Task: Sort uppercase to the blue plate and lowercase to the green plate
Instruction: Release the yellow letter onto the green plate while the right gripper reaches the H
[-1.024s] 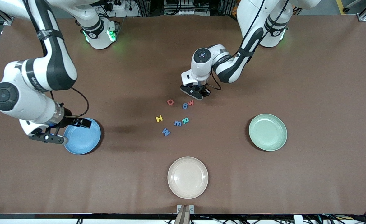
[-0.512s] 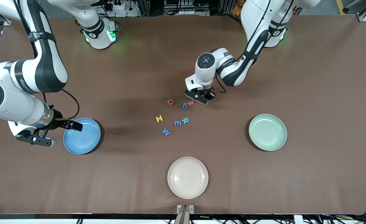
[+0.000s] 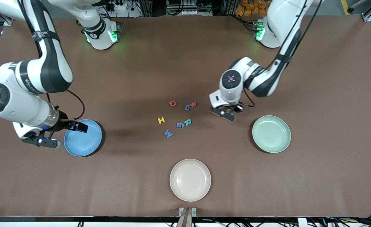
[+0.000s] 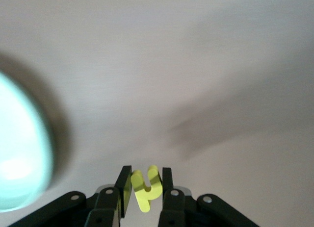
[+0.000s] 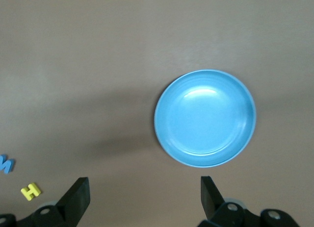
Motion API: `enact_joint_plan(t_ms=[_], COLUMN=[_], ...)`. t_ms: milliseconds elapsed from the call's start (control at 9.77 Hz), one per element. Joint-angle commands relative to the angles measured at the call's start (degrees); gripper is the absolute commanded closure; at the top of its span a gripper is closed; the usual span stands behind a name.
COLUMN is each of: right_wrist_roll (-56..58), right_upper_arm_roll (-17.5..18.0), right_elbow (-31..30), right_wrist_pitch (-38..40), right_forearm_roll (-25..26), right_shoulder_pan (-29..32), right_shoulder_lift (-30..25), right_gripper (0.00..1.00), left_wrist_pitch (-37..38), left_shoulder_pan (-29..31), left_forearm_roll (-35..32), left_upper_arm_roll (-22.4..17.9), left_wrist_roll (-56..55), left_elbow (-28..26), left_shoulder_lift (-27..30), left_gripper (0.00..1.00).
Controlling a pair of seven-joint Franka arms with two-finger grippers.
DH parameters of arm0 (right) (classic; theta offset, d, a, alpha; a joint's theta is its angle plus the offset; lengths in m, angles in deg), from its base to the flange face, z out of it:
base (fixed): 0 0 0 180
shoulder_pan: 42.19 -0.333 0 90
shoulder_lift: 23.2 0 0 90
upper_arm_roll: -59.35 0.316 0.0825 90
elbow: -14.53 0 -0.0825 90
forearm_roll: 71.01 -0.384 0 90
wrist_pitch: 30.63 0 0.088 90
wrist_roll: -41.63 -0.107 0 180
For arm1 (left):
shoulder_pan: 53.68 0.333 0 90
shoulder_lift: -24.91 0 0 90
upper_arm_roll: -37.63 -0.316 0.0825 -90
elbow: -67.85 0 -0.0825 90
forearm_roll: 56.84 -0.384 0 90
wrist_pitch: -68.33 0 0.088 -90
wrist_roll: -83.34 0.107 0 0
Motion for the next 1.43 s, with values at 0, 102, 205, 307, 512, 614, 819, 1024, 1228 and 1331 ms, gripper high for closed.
enact_joint_plan(t_ms=[0, 102, 205, 307, 512, 614, 819, 1024, 1228, 1331], right_wrist_roll=[-0.9, -0.9, -0.8, -0.9, -2.1, -3.1, -2.5, -2.5, -3.0, -2.9], right_upper_arm_roll=[0.0, -0.1, 0.0, -0.1, 0.0, 0.0, 0.0, -0.1, -0.1, 0.0], right_elbow=[0.7, 0.9, 1.8, 2.7, 3.5, 3.5, 3.3, 0.8, -4.2, -6.7], right_wrist_pitch=[-2.5, -4.9, -6.9, -8.6, -14.0, -17.2, -18.4, -20.1, -26.1, -28.5], right_forearm_roll=[-0.1, -0.1, -0.1, 0.1, -0.2, -0.1, 0.0, 0.0, 0.0, 0.0], right_shoulder_pan=[-7.0, -10.2, -12.5, -15.1, -18.7, -20.5, -23.3, -26.2, -27.7, -27.8], right_shoulder_lift=[3.6, 5.7, 8.1, 10.8, 14.9, 16.6, 18.8, 19.4, 19.4, 19.1], right_gripper=[0.00, 0.00, 0.00, 0.00, 0.00, 0.00, 0.00, 0.00, 0.00, 0.00], left_wrist_pitch=[1.8, 1.0, -0.9, -2.5, -7.3, -7.6, -8.2, -9.2, -9.2, -9.5], left_shoulder_pan=[6.0, 6.2, 6.9, 7.7, 7.7, 7.5, 7.4, 7.1, 6.9, 6.9], left_forearm_roll=[0.9, 0.8, 1.0, 1.0, 2.4, 5.3, 5.6, 5.9, 7.7, 10.2], left_upper_arm_roll=[-3.5, -8.0, -10.3, -10.8, -11.6, -11.7, -11.8, -11.8, -11.8, -11.8], left_wrist_roll=[12.4, 18.2, 22.9, 24.5, 24.4, 24.5, 24.6, 24.1, 22.6, 22.5], left_elbow=[-0.9, -0.1, 0.2, 0.2, 0.3, 0.3, 0.8, 1.2, 1.6, 3.0], left_shoulder_lift=[3.0, 2.4, 2.1, 1.8, -0.4, -0.6, -1.2, -1.3, -1.9, -2.8], left_gripper=[1.00, 1.00, 1.00, 1.00, 1.00, 0.97, 0.37, 0.00, 0.00, 0.00])
